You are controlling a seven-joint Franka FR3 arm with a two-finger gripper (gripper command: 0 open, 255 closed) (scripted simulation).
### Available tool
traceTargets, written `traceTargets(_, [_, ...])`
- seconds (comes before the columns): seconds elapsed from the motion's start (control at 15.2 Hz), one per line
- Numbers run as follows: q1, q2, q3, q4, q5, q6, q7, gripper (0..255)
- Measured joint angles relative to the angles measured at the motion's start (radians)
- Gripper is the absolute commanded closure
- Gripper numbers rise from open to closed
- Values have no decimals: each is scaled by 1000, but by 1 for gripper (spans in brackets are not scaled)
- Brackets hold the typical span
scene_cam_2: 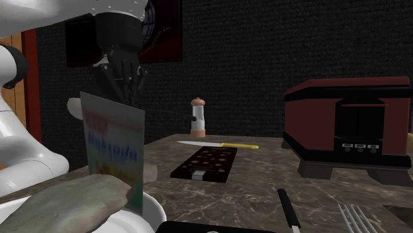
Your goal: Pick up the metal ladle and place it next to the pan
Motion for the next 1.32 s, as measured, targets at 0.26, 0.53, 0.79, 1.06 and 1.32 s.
traceTargets(0.26, [-20,1,-80,35,-39,-26,-103,255])
traceTargets(0.53, [-40,-14,-148,54,-80,-48,-195,255])
traceTargets(0.79, [-45,11,-244,113,-111,-67,-307,255])
traceTargets(1.06, [-32,69,-358,197,-121,-80,-425,255])
traceTargets(1.32, [-4,140,-516,277,-117,-77,-567,255])
